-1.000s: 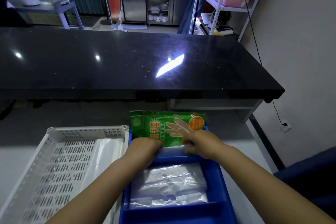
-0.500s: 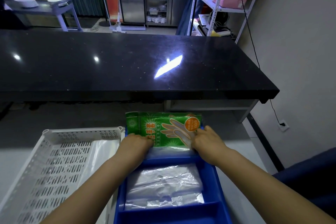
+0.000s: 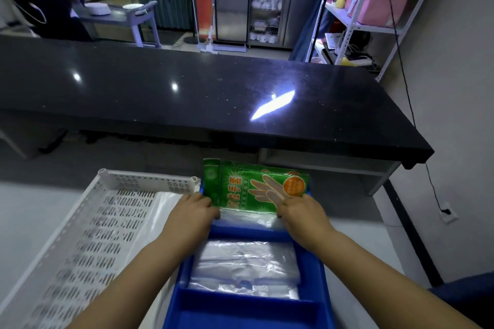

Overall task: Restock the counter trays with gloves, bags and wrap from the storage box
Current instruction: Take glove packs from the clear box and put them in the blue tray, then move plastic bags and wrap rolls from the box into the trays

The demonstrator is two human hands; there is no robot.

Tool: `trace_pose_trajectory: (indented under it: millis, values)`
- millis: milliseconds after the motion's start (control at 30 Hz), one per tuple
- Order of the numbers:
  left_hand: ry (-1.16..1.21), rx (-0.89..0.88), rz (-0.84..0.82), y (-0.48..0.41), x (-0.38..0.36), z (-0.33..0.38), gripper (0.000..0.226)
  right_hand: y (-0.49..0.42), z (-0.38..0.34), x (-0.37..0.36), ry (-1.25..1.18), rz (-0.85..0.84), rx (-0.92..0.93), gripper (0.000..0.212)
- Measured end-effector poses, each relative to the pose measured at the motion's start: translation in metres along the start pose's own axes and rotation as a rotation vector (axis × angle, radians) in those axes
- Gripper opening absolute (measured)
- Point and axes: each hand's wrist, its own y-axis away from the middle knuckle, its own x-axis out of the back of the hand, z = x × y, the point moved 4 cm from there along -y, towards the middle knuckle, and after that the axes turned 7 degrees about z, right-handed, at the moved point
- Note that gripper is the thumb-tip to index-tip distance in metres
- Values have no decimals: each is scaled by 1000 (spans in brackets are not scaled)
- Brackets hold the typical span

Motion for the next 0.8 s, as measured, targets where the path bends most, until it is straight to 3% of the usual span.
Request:
trace_pose_trajectory:
  millis: [67, 167, 367, 600, 800]
  values:
    - [-14, 100, 52, 7, 8, -11, 23, -1, 2, 13, 39, 88, 7, 61]
    - [-8, 246, 110, 25, 25, -25, 19, -4, -3, 28, -1, 229, 41, 36]
    - [116, 576, 158, 91, 54, -39, 17, -26, -49, 31, -175, 198, 123, 17]
    - [82, 826, 121, 202, 94, -58, 12, -40, -163, 45, -334, 255, 342, 20]
    - [88, 1074, 233, 340, 124, -89, 8, -32, -290, 63, -353, 258, 584, 23]
